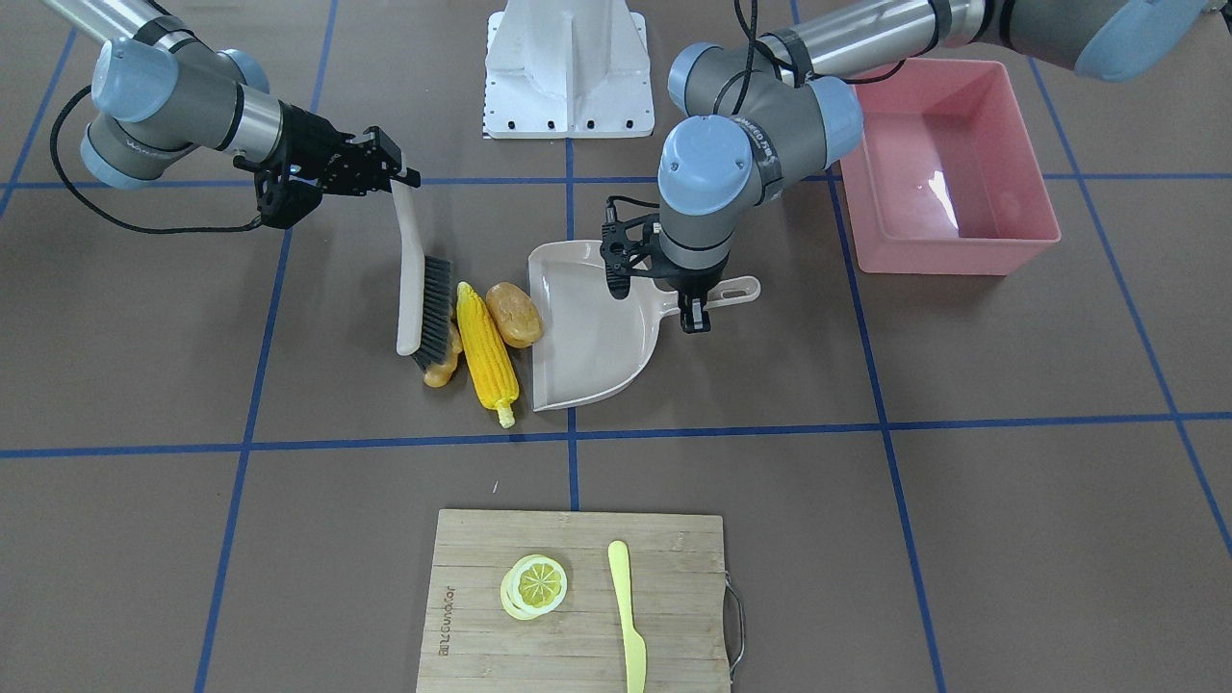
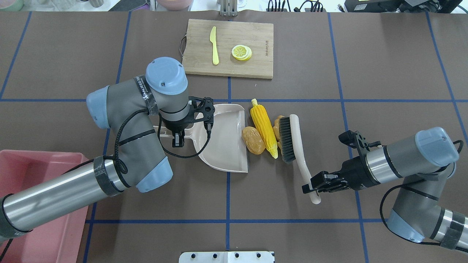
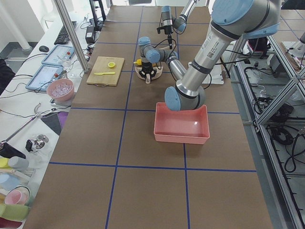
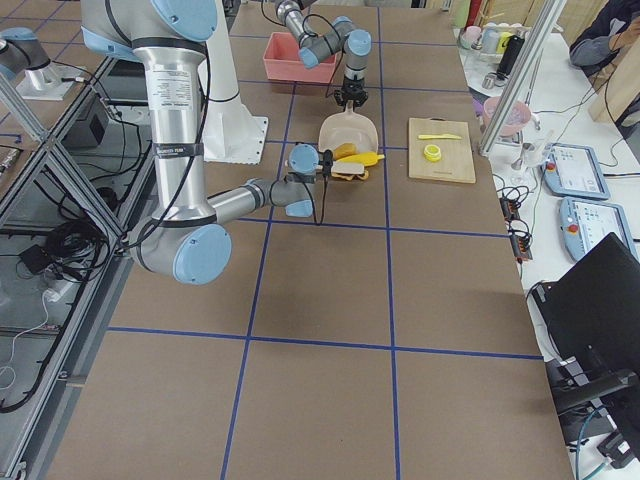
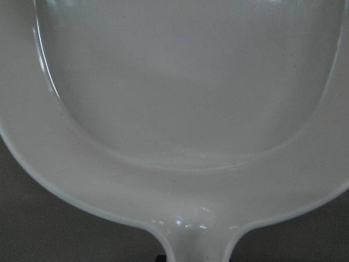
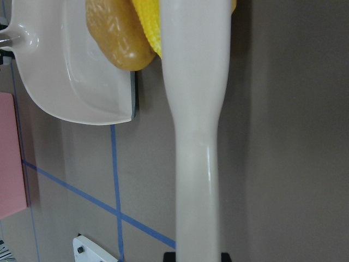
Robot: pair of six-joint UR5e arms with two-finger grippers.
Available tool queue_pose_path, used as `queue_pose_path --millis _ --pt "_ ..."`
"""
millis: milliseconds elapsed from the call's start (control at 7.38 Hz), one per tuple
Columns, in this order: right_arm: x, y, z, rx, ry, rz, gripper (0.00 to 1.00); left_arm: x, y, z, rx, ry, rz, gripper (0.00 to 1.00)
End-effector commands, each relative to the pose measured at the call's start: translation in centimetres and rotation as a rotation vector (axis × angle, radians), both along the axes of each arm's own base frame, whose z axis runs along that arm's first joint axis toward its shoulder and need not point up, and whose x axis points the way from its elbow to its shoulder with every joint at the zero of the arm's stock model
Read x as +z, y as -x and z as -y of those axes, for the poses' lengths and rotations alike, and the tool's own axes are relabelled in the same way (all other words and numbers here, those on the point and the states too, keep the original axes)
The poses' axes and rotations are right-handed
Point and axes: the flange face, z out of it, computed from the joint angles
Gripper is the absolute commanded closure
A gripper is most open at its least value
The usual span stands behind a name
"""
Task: Sweep and dump trash into bin
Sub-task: 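Sweep the potato and corn into the dustpan with the right gripper's brush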
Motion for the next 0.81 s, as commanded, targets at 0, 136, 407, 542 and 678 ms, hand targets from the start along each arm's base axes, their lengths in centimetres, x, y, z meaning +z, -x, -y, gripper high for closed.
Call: queue_pose_path --millis 0,136,407,542,678 --pt "-1.9 3.1 -0.9 -0.005 -0.013 0.021 1.00 0.2 0.2 0.2 0.002 -0.001 0.005 1.00" --pt "-3.2 4.2 -0.3 -0.005 -0.013 0.023 1.00 0.2 0.5 0.6 -0.003 0.002 0.011 1.00" --pt "-7.9 7.3 0.7 0.007 -0.005 0.003 1.00 0.3 0.6 0.6 0.005 -0.002 0.016 1.00" --pt "-10.0 9.0 0.4 0.004 -0.004 -0.002 1.00 0.3 0.7 0.8 0.003 -0.003 0.016 1.00" --pt "-11.6 9.8 0.6 0.012 -0.002 -0.009 1.00 0.3 0.8 0.9 0.001 -0.003 0.016 1.00"
